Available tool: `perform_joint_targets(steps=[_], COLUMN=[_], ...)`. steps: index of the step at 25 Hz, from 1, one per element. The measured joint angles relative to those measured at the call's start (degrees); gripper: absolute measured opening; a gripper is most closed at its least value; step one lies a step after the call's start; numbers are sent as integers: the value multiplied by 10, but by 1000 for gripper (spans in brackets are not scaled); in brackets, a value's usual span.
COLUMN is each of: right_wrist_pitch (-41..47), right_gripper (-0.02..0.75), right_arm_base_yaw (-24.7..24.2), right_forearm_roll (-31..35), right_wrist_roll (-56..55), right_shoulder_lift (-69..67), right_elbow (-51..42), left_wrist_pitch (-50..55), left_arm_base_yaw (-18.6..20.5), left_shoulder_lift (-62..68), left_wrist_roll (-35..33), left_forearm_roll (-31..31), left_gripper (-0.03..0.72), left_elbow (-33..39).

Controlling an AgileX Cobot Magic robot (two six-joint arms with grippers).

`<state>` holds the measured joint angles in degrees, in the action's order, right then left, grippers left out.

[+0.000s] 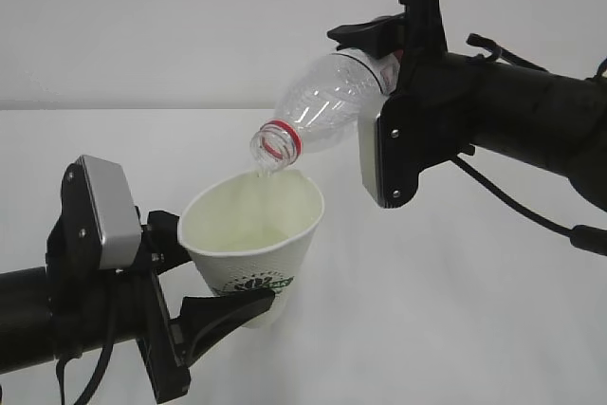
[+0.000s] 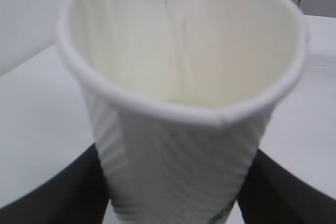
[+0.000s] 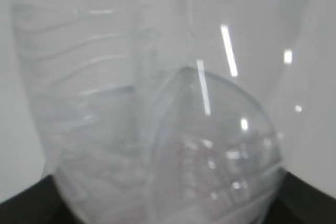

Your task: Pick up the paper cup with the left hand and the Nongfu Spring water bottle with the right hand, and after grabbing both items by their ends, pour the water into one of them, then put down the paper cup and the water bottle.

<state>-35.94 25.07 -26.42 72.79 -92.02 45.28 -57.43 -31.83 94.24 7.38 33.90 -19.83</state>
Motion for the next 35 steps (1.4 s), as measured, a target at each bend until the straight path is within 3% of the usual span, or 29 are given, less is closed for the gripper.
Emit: perform_joint_targets(steps=[35], right_wrist_pitch=[-1], right_gripper=[504], right_arm_base_yaw=[0], right_forearm_roll=[1], right_wrist_roll=[14], right_shoulder_lift=[0], right_elbow=[0], left_wrist_pitch=[3], left_arm_base_yaw=[0], left_shoulder_lift=[0], left_wrist_roll=[0], left_forearm_roll=[0], left_gripper=[501], left_elbow=[0])
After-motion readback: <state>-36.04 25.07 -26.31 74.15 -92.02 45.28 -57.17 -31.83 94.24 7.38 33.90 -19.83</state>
